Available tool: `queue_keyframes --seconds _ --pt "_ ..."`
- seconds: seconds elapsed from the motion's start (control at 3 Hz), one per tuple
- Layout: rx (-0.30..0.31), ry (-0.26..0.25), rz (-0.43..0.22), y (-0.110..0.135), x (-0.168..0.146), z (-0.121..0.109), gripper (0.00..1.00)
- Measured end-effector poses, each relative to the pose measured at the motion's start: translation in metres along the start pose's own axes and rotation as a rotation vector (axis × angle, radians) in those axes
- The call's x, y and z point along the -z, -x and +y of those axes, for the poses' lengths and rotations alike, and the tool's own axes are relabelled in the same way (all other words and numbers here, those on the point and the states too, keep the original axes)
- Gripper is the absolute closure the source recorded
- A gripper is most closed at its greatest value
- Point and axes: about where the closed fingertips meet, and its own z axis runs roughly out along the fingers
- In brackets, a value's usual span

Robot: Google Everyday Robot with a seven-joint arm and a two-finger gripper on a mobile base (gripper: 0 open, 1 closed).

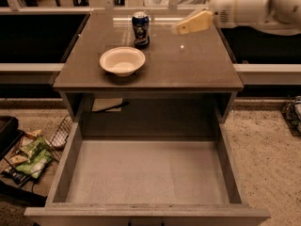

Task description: Place pepsi can into top drawer

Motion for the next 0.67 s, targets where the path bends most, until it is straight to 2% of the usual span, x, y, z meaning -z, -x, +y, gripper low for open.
queue_keyframes --seconds 0.33,0.67 --pt "-0.072 -0.009 -0.021 -0.018 -0.066 -0.013 0.0" --pt "-0.138 0.003 -0.045 -0.031 -0.119 -0.014 0.0"
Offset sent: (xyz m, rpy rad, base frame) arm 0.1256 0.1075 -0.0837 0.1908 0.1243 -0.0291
